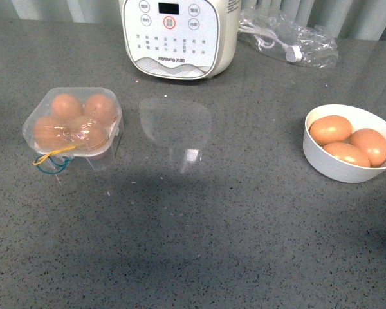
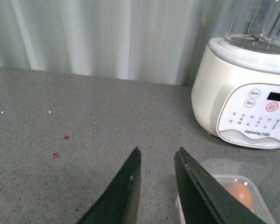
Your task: Put egg into box
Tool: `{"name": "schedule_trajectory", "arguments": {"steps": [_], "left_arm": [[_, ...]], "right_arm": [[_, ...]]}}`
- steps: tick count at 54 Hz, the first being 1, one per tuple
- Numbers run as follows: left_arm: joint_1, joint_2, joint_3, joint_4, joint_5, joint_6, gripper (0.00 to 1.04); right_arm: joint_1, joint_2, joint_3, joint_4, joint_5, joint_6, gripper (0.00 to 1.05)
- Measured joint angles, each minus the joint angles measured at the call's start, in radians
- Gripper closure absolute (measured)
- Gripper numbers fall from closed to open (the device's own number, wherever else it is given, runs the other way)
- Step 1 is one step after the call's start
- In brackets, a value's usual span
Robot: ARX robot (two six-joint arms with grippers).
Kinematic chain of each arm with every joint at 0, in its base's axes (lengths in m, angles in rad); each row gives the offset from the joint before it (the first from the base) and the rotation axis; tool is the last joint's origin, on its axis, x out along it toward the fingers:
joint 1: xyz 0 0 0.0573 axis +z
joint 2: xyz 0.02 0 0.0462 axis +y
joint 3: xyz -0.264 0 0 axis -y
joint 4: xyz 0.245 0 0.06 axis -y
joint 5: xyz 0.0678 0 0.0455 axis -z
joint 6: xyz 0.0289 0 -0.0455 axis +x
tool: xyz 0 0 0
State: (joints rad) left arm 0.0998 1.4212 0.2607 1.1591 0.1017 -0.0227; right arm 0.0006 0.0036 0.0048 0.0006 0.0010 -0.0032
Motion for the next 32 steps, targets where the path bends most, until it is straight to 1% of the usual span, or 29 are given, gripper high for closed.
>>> {"name": "schedule_trajectory", "arguments": {"steps": [3,5,11,13,17,32], "left_arm": [[-0.010,-0.055,-0.047,-0.022,-0.015,0.004,0.95],[-0.013,-0.094,-0.072,-0.038,-0.025,0.002,1.01],[-0.031,-0.186,-0.115,-0.079,-0.037,0.011,1.01],[-0.066,-0.225,-0.133,-0.103,-0.085,0.013,1.01],[-0.095,-0.307,-0.167,-0.154,-0.096,0.014,1.01],[-0.097,-0.513,-0.219,-0.304,-0.102,0.014,1.01]], "right_arm": [[0.000,0.000,0.000,0.000,-0.003,0.000,0.07],[0.000,0.000,0.000,0.000,-0.003,0.000,0.07],[0.000,0.000,0.000,0.000,-0.002,0.000,0.07],[0.000,0.000,0.000,0.000,-0.002,0.000,0.07],[0.000,0.000,0.000,0.000,-0.003,0.000,0.07],[0.000,0.000,0.000,0.000,-0.003,0.000,0.07]]}}
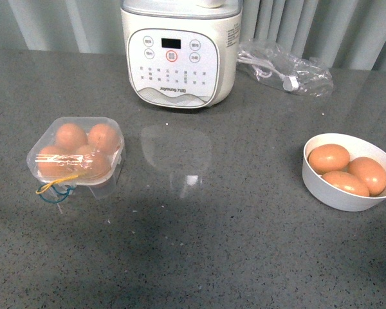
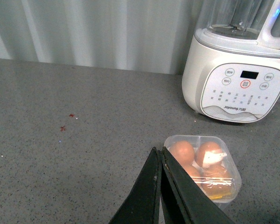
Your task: Put egg into box
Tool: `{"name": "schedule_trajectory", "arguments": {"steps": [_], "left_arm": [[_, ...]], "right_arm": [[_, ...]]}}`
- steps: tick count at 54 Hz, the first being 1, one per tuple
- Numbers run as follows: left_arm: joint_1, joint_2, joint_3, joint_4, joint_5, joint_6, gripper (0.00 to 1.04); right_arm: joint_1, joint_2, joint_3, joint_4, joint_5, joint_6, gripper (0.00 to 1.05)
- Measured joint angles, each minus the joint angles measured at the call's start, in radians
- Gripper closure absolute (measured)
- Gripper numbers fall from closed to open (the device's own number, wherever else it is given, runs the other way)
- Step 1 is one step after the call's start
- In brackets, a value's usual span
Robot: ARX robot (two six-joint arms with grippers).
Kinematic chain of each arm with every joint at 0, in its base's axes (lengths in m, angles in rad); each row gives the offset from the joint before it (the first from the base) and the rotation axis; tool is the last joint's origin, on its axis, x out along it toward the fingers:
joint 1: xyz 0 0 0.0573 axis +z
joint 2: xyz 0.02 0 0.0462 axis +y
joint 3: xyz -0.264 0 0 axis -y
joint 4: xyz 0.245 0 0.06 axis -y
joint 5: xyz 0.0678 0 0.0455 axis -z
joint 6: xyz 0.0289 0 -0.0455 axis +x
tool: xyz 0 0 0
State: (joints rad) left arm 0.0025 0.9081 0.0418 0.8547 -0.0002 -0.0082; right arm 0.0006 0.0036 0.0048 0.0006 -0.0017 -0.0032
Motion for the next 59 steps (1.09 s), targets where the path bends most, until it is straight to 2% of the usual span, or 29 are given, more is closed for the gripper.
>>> {"name": "schedule_trajectory", "arguments": {"steps": [33,59], "left_arm": [[0.000,-0.473,-0.014,-0.420,0.000,0.000,1.01],[0.000,-0.674,-0.014,-0.616,0.000,0.000,1.01]], "right_arm": [[0.000,0.000,0.000,0.000,0.000,0.000,0.07],[0.000,0.000,0.000,0.000,0.000,0.000,0.07]]}}
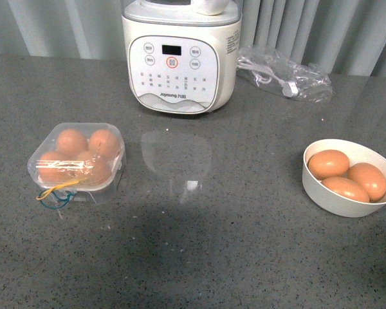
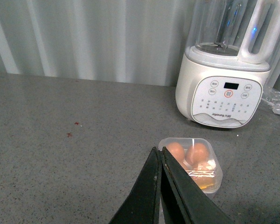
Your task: Put egg into box
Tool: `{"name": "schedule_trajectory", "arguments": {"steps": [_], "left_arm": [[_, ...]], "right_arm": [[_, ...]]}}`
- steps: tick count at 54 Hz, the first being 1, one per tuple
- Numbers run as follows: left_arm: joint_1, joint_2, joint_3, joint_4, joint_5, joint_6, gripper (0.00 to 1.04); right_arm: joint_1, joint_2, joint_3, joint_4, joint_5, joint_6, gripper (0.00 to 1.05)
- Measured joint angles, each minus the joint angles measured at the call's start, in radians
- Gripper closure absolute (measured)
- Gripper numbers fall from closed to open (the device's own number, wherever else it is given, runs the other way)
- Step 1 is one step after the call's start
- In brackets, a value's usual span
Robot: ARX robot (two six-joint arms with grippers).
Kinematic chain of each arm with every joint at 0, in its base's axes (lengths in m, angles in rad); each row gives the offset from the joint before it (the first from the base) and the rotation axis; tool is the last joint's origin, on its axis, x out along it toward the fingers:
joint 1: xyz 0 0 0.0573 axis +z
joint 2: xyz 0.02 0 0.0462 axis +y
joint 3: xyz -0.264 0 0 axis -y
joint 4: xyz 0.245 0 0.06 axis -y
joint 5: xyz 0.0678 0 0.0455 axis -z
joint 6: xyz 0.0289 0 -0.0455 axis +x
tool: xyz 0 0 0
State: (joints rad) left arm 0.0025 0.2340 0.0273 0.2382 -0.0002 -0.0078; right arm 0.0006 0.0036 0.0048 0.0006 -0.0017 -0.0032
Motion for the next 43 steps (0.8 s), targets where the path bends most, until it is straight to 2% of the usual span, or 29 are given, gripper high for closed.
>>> {"name": "schedule_trajectory", "arguments": {"steps": [13,17,19,31,43], "left_arm": [[0.000,-0.060,0.000,-0.060,0.000,0.000,1.01],[0.000,-0.172,0.000,-0.208,0.000,0.000,1.01],[0.000,-0.198,0.000,-0.228,0.000,0.000,1.01],[0.000,-0.230,0.000,-0.238,0.000,0.000,1.00],[0.000,-0.230,0.000,-0.238,0.000,0.000,0.49]], "right_arm": [[0.000,0.000,0.000,0.000,0.000,0.000,0.07],[0.000,0.000,0.000,0.000,0.000,0.000,0.07],[0.000,0.000,0.000,0.000,0.000,0.000,0.07],[0.000,0.000,0.000,0.000,0.000,0.000,0.07],[0.000,0.000,0.000,0.000,0.000,0.000,0.07]]}}
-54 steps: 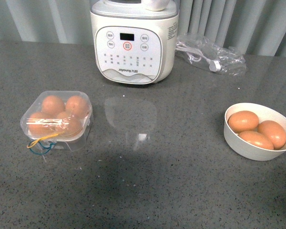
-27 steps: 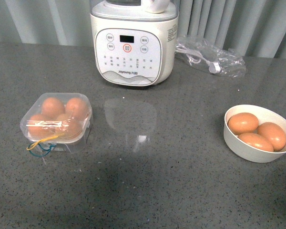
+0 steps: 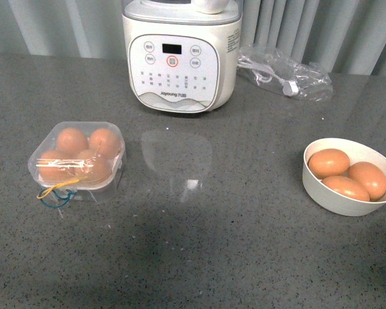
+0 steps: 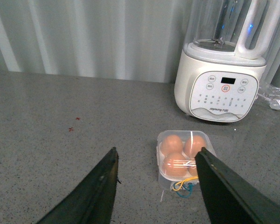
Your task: Put egg into box
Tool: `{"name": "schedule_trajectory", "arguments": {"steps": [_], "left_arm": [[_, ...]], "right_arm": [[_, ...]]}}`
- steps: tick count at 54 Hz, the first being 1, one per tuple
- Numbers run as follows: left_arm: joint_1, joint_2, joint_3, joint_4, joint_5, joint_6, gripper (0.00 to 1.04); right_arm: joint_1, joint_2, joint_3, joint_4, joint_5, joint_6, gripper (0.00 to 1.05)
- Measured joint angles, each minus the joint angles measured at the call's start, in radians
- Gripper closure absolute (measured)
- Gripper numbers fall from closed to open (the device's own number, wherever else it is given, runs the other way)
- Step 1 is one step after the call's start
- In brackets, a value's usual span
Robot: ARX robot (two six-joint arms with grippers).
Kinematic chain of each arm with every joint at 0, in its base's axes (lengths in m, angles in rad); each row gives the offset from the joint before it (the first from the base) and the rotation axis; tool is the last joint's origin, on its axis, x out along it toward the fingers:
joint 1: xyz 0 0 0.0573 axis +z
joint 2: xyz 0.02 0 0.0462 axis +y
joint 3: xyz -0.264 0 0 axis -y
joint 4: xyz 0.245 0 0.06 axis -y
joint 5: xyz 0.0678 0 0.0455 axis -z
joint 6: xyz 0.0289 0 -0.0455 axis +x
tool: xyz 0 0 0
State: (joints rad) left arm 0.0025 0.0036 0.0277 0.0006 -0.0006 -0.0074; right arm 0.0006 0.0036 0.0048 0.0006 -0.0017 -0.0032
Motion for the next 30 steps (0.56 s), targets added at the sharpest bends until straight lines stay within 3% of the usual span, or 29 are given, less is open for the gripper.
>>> {"name": "schedule_trajectory", "arguments": {"steps": [13,30], "left_arm": [[0.000,0.000,0.000,0.000,0.000,0.000,0.07],[0.000,0.000,0.000,0.000,0.000,0.002,0.07]], "right_arm": [[0.000,0.000,0.000,0.000,0.000,0.000,0.07],[0.000,0.000,0.000,0.000,0.000,0.000,0.07]]}}
